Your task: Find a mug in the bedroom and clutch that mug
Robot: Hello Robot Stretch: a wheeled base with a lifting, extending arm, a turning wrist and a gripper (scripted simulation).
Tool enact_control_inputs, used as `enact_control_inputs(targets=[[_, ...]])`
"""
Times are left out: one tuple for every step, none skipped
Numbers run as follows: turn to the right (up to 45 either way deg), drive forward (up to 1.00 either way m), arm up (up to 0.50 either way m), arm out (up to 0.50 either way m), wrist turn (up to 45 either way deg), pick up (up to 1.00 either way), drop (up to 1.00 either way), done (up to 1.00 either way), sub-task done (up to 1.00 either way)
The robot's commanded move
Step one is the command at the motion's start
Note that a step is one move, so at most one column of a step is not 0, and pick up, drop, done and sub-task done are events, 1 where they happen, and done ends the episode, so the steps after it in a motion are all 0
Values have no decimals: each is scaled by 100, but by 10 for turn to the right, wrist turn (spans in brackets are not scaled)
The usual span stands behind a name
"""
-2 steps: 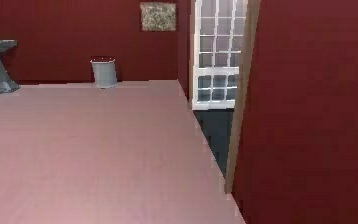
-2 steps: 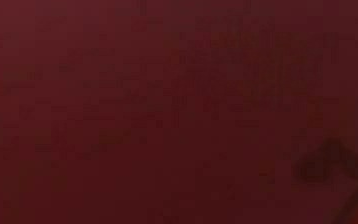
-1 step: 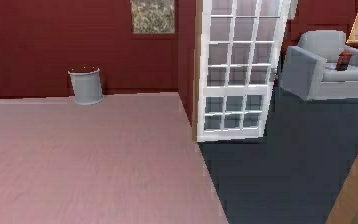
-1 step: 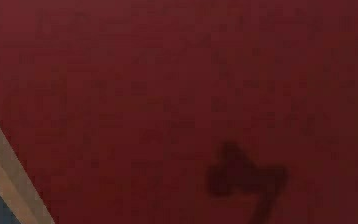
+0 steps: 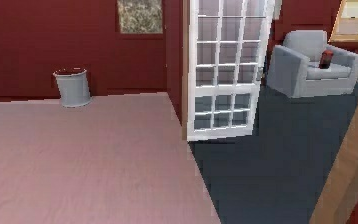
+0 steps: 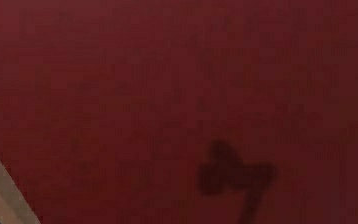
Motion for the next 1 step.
enact_control_inputs(targets=[[0,50,0,0,0,0,0,0,0]])
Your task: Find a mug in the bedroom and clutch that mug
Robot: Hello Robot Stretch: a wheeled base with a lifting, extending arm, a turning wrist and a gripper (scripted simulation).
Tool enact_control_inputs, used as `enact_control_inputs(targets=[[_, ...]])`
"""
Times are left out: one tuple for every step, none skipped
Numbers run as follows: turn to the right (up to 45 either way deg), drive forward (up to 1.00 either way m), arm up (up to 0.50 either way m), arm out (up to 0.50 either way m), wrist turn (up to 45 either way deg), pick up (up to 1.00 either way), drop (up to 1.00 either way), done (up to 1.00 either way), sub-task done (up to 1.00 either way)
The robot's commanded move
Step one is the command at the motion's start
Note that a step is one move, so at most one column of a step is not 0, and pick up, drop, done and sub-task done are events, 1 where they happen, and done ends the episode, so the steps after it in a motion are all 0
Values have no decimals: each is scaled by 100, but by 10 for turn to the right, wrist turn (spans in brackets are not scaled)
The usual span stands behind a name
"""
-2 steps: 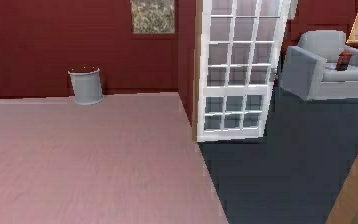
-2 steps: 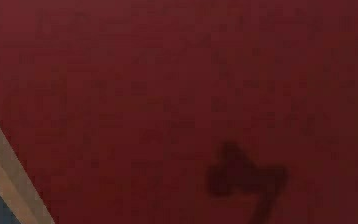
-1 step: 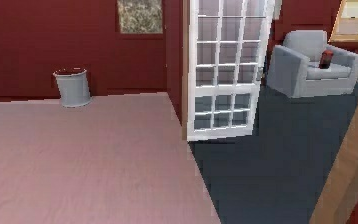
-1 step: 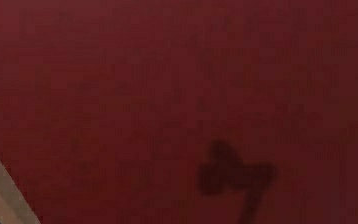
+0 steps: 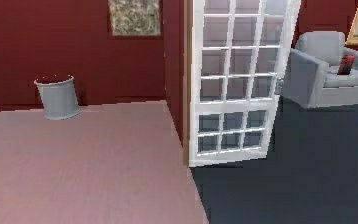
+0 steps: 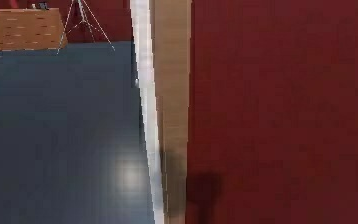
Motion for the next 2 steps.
enact_control_inputs(targets=[[-450,0,0,0,0,0,0,0,0],[-120,0,0,0,0,0,0,0,0]])
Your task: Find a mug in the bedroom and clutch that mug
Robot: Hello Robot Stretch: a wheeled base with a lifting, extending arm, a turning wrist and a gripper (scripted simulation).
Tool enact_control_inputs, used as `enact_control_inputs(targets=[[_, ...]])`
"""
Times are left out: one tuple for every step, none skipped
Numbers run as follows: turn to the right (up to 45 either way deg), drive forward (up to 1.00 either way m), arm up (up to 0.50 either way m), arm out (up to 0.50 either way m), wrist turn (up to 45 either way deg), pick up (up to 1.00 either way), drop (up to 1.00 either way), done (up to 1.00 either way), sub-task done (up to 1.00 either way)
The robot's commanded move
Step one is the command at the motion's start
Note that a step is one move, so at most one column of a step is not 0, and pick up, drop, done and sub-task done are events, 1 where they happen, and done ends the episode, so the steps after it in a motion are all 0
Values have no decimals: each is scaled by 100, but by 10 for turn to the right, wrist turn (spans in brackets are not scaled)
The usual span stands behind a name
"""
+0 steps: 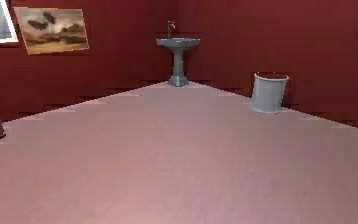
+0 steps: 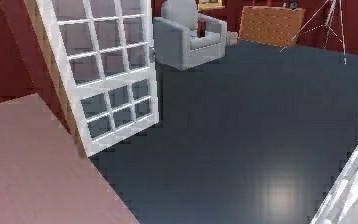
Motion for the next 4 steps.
enact_control_inputs(targets=[[0,20,0,0,0,0,0,0,0],[450,0,0,0,0,0,0,0,0],[270,0,0,0,0,0,0,0,0],[0,55,0,0,0,0,0,0,0]])
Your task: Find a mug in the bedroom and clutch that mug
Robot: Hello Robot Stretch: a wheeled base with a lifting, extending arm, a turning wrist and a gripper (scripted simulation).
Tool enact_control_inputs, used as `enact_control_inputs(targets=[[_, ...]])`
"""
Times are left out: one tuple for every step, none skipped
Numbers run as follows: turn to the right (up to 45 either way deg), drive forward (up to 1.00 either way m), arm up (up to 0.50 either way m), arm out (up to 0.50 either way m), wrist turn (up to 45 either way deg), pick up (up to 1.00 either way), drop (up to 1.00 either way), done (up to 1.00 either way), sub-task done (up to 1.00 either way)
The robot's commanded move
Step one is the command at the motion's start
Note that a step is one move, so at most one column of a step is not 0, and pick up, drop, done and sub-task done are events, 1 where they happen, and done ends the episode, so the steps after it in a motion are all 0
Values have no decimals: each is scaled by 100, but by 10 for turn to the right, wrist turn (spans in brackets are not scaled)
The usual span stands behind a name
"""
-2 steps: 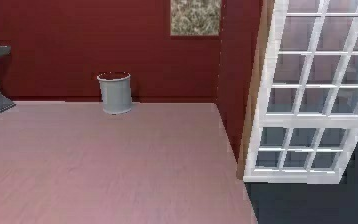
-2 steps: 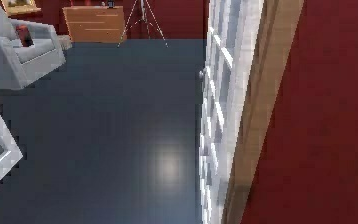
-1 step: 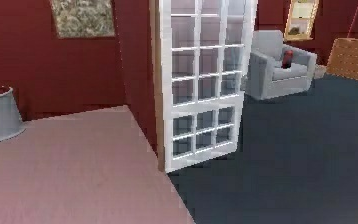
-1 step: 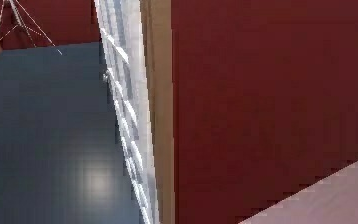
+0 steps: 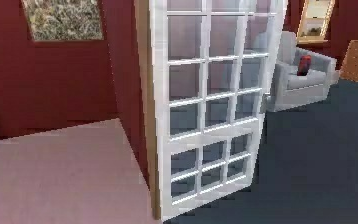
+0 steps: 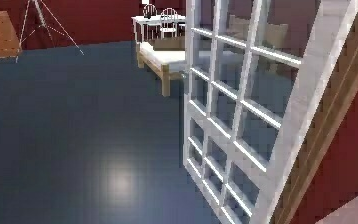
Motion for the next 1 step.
enact_control_inputs(targets=[[450,0,0,0,0,0,0,0,0]])
